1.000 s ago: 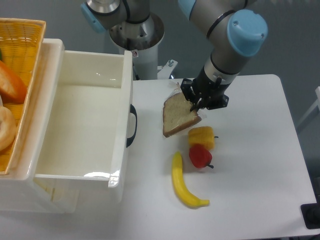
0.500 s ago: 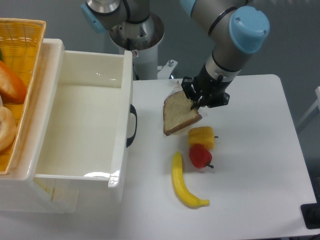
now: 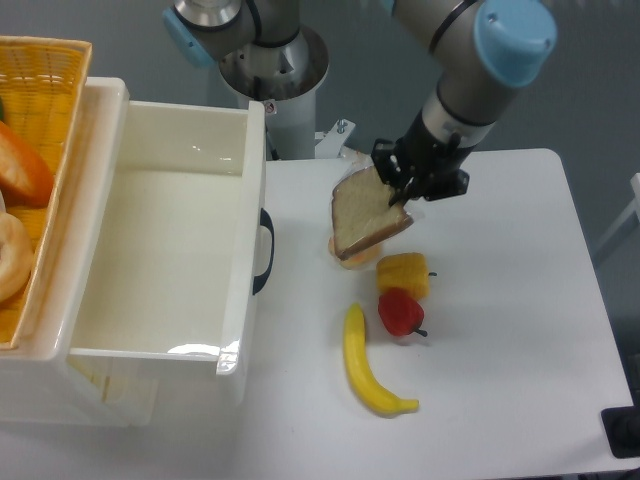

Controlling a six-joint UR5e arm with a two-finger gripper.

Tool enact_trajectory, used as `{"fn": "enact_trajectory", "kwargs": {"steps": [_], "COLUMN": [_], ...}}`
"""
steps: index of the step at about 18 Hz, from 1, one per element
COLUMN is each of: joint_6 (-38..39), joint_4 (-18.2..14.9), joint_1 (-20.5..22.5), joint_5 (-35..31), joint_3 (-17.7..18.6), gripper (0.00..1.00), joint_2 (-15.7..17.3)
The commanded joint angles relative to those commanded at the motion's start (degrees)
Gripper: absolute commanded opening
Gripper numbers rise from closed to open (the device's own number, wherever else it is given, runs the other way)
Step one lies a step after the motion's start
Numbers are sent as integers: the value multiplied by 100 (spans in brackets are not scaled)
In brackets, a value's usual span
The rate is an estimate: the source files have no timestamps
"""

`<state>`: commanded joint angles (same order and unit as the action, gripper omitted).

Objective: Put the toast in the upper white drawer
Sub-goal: 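Lift the wrapped toast up off the bread roll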

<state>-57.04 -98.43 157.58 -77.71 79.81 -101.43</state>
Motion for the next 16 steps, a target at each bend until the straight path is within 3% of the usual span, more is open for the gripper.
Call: {"fn": "enact_trajectory", "kwargs": {"steps": [8, 16], "joint_6": [26, -35], "joint_4": [-527, -1335], "joint_1": [282, 826], "joint_5": [729, 1275], "joint_3": [-115, -159], "gripper": [0, 0], "joint_2": [61, 474]}}
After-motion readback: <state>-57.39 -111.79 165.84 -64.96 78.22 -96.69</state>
